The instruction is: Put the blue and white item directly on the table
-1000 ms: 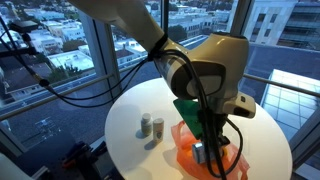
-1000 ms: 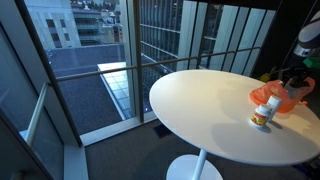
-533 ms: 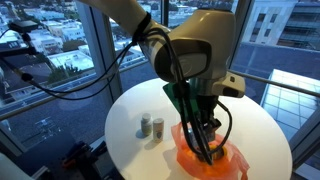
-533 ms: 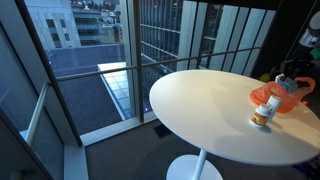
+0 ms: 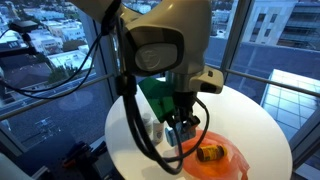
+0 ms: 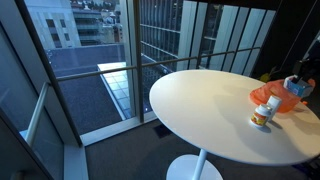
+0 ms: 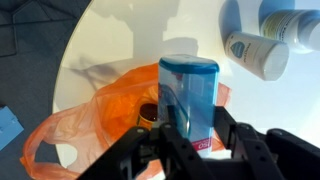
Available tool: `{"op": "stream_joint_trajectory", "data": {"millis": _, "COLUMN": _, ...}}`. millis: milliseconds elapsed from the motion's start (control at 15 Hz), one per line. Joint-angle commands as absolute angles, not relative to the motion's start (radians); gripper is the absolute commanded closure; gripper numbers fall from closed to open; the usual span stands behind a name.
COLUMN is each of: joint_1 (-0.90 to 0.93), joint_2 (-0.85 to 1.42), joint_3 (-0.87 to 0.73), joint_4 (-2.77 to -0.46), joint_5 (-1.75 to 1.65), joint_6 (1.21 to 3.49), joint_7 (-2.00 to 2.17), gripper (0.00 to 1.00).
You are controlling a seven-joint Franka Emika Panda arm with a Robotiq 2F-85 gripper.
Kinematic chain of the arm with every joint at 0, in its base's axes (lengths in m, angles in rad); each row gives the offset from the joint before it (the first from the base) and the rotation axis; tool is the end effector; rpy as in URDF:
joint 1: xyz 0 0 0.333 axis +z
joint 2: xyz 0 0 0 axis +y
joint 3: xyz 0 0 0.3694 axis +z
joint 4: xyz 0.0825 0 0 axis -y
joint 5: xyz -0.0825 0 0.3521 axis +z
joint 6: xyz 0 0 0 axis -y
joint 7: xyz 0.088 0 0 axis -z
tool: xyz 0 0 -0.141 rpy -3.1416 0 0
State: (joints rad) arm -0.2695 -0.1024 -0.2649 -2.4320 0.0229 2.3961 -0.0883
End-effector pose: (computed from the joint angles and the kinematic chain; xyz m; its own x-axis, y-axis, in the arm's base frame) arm 0.3906 -0.2314 0.3901 0.8927 -0.4458 0.0659 -0.4443 -0.8951 -0.0376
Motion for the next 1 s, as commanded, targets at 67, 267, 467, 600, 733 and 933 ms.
{"op": "stream_joint_trajectory", "data": {"millis": 67, "joint_1": -0.276, "joint_2": -0.243, "joint_3": -0.274, "joint_4": -2.536, "joint_5": -0.018, "joint_6": 2.326, "joint_7": -0.135, "gripper": 0.82}}
{"op": "stream_joint_trajectory", "data": {"millis": 267, "joint_1": -0.271, "joint_2": -0.277, "joint_3": -0.282, "joint_4": -2.578, "joint_5": -0.022, "joint_6": 2.285, "joint_7": -0.190, "gripper": 0.82}}
{"op": "stream_joint_trajectory", "data": {"millis": 467, "joint_1": -0.263, "joint_2": -0.276, "joint_3": -0.287, "joint_4": -2.607, "joint_5": -0.014, "joint_6": 2.263, "joint_7": -0.250, "gripper": 0.82}}
{"op": "stream_joint_trajectory", "data": {"millis": 600, "joint_1": -0.257, "joint_2": -0.257, "joint_3": -0.288, "joint_4": -2.617, "joint_5": -0.007, "joint_6": 2.260, "joint_7": -0.287, "gripper": 0.82}}
{"op": "stream_joint_trajectory", "data": {"millis": 733, "joint_1": -0.252, "joint_2": -0.236, "joint_3": -0.289, "joint_4": -2.624, "joint_5": 0.000, "joint_6": 2.266, "joint_7": -0.319, "gripper": 0.82}}
{"op": "stream_joint_trajectory", "data": {"millis": 933, "joint_1": -0.237, "joint_2": -0.189, "joint_3": -0.289, "joint_4": -2.622, "joint_5": 0.025, "joint_6": 2.297, "joint_7": -0.350, "gripper": 0.82}}
